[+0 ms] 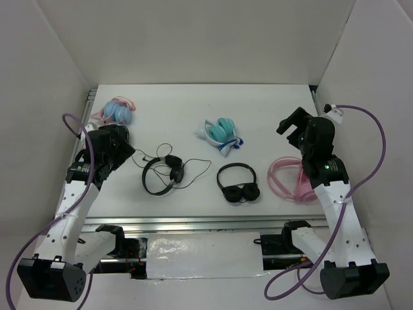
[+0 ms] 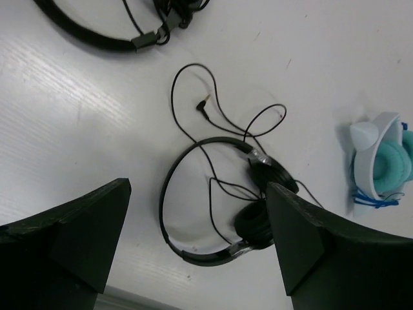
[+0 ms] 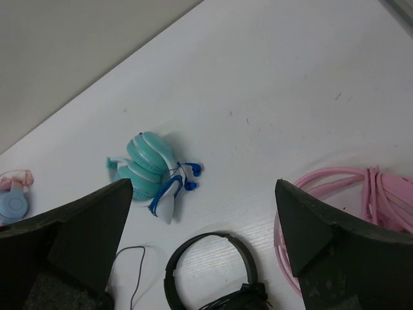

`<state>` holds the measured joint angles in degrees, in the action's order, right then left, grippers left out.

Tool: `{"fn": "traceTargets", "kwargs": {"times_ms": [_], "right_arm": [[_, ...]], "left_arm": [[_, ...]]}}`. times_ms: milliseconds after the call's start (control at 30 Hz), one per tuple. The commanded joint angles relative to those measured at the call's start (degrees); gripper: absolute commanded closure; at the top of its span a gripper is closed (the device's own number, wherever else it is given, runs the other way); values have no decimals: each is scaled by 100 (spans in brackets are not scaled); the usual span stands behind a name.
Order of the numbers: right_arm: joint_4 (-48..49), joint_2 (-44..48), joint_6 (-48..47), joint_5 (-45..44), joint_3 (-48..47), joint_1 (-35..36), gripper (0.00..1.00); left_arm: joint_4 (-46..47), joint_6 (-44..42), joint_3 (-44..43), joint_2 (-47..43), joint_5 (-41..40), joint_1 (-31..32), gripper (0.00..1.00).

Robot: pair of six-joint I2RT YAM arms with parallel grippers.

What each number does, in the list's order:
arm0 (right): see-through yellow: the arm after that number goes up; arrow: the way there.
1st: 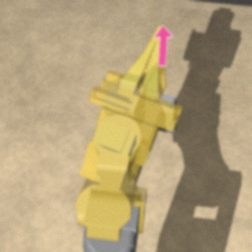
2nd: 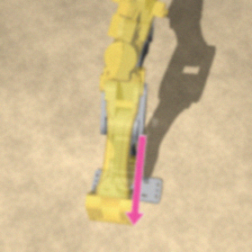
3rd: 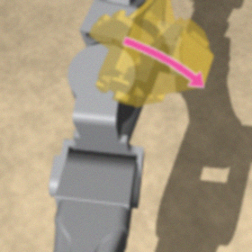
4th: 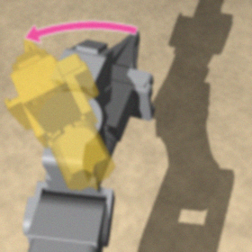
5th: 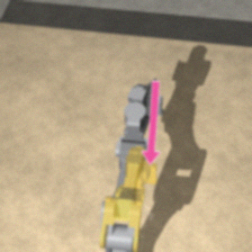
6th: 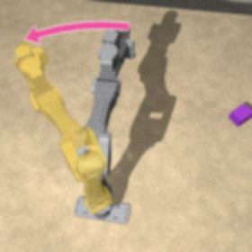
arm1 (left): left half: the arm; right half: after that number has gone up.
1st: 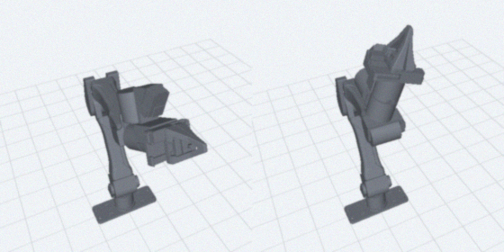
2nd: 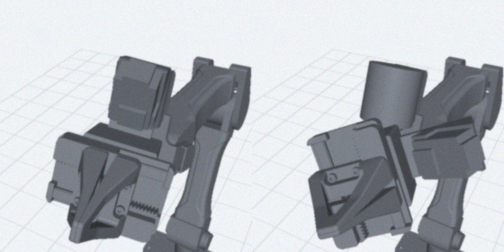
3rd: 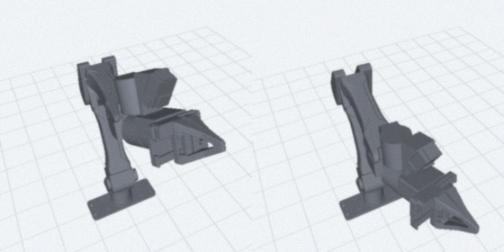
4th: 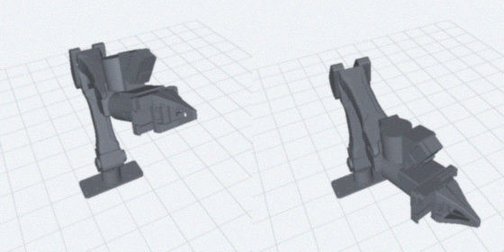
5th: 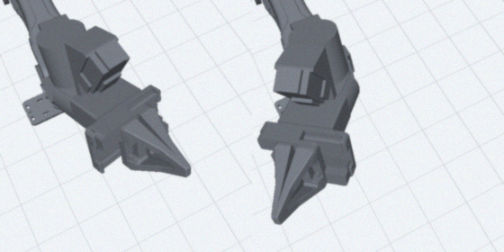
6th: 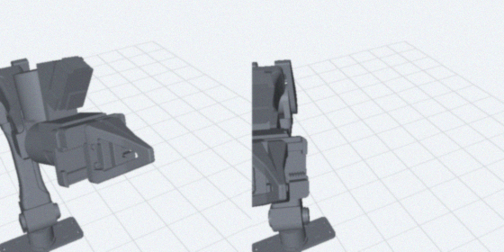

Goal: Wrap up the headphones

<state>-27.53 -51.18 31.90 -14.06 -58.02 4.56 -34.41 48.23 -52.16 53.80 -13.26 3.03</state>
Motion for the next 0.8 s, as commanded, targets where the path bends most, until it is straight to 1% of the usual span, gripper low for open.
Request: {"fn": "traceTargets", "kwargs": {"times_ms": [0, 100, 167, 200, 233, 300, 367, 400, 433, 467, 533, 633, 700, 767], "right_arm": [[441, 178, 35, 18, 106, -16, 0], [669, 301, 1, 183, 290, -25, 0], [993, 424, 44, 229, 440, -16, 0], [1065, 451, 358, 159, 554, -25, 0], [1074, 486, 517, -94, 590, -34, 0], [1066, 477, 668, -280, 616, -34, 0], [978, 460, 616, -255, 555, -43, 0], [882, 390, 711, -281, 477, -43, 0], [663, 354, 843, -368, 432, -43, 0], [557, 337, 992, -673, 371, -43, 0], [459, 319, 1012, -825, 353, -43, 0], [547, 398, 774, -633, 432, -51, 0], [573, 451, 783, -615, 502, -43, 0], [617, 530, 809, -615, 572, -60, 0]], "left_arm": [[-13, 283, 381, -220, 314, -4, 1], [-21, 423, 847, -335, 236, 75, 1], [57, 442, 1241, -414, 288, 189, 1], [127, 451, 1365, -414, 341, 242, 1], [250, 494, 1480, -397, 411, 294, 1], [426, 530, 1744, -327, 464, 530, 1], [663, 661, 1876, -99, 315, 760, 1], [742, 705, 1902, 128, 254, 996, 1], [813, 740, 1955, 252, 227, 1059, 1], [883, 784, 1982, 367, 244, 1147, 1], [1059, 829, 2060, 639, 288, 1183, 1], [1042, 908, 2061, 798, 96, 1183, 1], [1051, 960, 2078, 790, -124, 1200, 1], [1165, 1004, 2219, 755, -168, 1200, 1]]}}
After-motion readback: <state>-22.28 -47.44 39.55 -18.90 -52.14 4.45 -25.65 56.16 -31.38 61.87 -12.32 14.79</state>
